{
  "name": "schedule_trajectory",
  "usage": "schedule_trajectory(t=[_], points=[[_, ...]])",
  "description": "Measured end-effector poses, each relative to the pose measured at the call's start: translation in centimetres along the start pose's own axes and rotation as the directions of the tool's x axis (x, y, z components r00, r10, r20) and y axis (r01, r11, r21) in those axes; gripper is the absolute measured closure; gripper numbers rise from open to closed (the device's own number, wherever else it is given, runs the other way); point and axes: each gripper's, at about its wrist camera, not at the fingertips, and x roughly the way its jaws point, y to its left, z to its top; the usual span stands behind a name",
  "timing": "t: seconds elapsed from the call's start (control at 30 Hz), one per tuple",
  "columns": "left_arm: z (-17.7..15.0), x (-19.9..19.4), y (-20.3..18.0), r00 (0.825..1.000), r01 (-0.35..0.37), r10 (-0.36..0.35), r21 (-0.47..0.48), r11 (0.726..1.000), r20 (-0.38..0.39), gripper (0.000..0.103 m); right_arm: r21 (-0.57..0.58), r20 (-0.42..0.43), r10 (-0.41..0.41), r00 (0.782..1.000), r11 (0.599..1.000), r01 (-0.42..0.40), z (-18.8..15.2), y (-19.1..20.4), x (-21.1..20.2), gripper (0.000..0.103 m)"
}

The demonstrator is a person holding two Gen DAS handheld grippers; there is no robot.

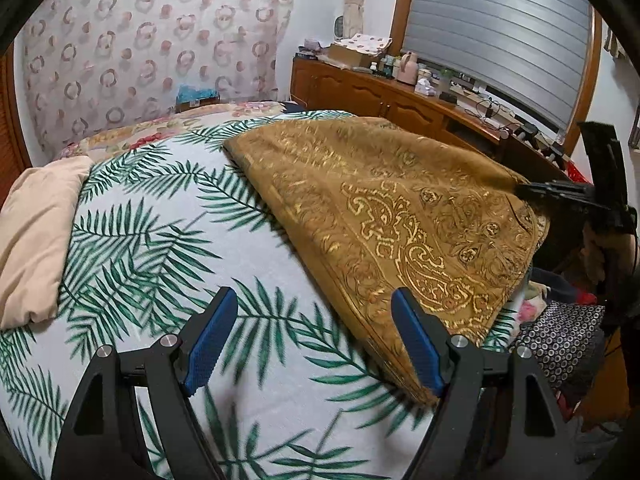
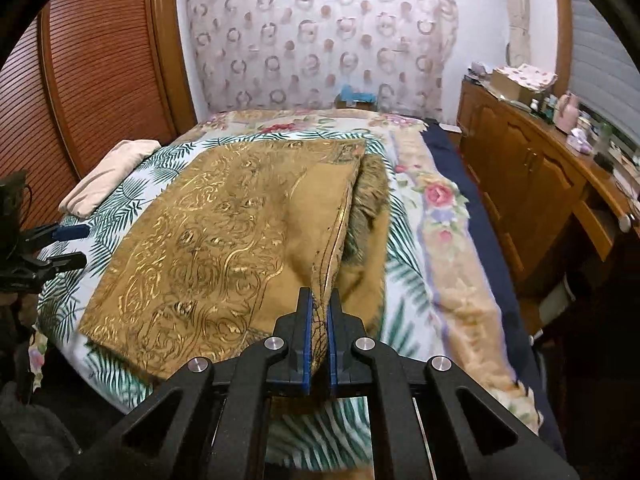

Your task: Fold small clothes

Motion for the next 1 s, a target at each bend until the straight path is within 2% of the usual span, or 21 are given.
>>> schedule_trajectory(t=[0.1,0.17,0.27,0.3,0.4,0.43,0.47,0.53,0.7,0.87,1.0], points=[[-0.1,0.5,-0.2,1.0,0.01,-0.011,-0.008,1.0,-0.014,0.023,0.049,-0.029,0.022,0.999,0.999,-0.02,-1.2,-0.5,0.4,0.097],[-0.2,1.1,-0.5,0.999,0.017,-0.017,-0.007,1.0,-0.03,0.023,0.027,-0.054,-0.011,0.998,1.0,0.012,-1.3,0.0,0.9,0.097],[-0.8,2.0,-0.8,0.998,0.017,-0.017,0.0,1.0,-0.059,0.023,0.054,-0.063,-0.022,0.998,0.998,0.025,-0.5,-0.1,1.6,0.097],[-1.1,2.2,-0.9,0.997,0.03,-0.03,-0.002,1.0,-0.066,0.027,0.062,-0.062,-0.028,0.998,0.998,0.032,-0.4,-0.1,1.7,0.097],[-1.6,2.4,-1.2,0.996,0.048,-0.048,-0.007,0.999,-0.075,0.042,0.061,-0.056,-0.042,0.998,0.997,0.045,-0.4,0.3,1.9,0.082],[-1.8,2.4,-1.3,0.996,0.051,-0.052,-0.009,0.999,-0.077,0.048,0.055,-0.055,-0.051,0.997,0.997,0.054,-0.5,0.5,1.9,0.074],[-1.9,2.5,-1.4,0.995,0.055,-0.056,-0.011,0.998,-0.082,0.05,0.05,-0.054,-0.056,0.997,0.997,0.059,-0.6,0.5,2.1,0.064],[-2.3,2.6,-1.8,0.994,0.061,-0.062,-0.009,0.998,-0.091,0.054,0.04,-0.058,-0.072,0.996,0.996,0.074,-0.9,0.8,2.2,0.054],[-2.7,2.3,-2.5,0.994,0.062,-0.062,-0.004,0.998,-0.088,0.055,0.052,-0.083,-0.07,0.994,0.996,0.074,-1.7,0.0,2.8,0.053],[-2.9,2.3,-3.1,0.994,0.076,-0.075,0.0,0.997,-0.082,0.058,0.096,-0.07,-0.046,0.996,0.994,0.052,-1.5,-0.3,3.2,0.045],[-2.9,2.3,-3.5,0.993,0.086,-0.085,-0.002,0.996,-0.083,0.058,0.088,-0.066,-0.049,0.997,0.995,0.054,-1.7,-0.2,3.4,0.044]])
